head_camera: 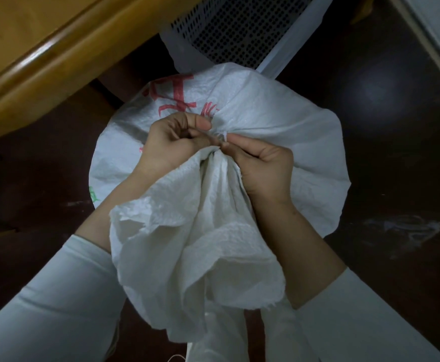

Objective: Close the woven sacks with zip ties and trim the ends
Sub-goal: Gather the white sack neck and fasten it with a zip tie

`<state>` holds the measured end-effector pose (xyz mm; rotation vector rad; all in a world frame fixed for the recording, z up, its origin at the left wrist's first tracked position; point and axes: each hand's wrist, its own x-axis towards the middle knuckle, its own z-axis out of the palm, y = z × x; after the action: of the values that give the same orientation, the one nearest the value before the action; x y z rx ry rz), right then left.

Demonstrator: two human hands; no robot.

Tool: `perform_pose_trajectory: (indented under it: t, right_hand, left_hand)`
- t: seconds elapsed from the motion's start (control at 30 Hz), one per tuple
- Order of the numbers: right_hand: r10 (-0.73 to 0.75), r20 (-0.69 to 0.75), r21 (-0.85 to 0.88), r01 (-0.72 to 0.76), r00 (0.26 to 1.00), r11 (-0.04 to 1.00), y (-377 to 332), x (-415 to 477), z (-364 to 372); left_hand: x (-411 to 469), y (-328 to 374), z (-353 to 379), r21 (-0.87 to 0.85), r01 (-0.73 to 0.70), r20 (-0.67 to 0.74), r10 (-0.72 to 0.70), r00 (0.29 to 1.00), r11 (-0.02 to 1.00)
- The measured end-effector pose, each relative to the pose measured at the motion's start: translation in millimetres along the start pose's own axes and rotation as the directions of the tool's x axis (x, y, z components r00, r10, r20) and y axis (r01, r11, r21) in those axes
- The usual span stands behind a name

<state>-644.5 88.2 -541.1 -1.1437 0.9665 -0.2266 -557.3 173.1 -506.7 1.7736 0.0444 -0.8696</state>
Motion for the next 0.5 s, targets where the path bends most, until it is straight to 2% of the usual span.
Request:
perform_pose_trajectory:
  t: [0.2,0.5]
  right_hand:
    - [-0.037,0.006,-0.025,0.037,0.999,0.999,0.5,6.4,-2.4]
    - [-0.097,0.012,-0.011,0.097,0.995,0.995,5.4,12.6,-2.5]
  left_hand:
    - [2.0,-1.1,3.3,-0.078,0.004,0.008,-0.004,1.000,0.997]
    - [13.7,1.5,6.2,-0.111,0.127,0.005,-0.127,0.992,0.986]
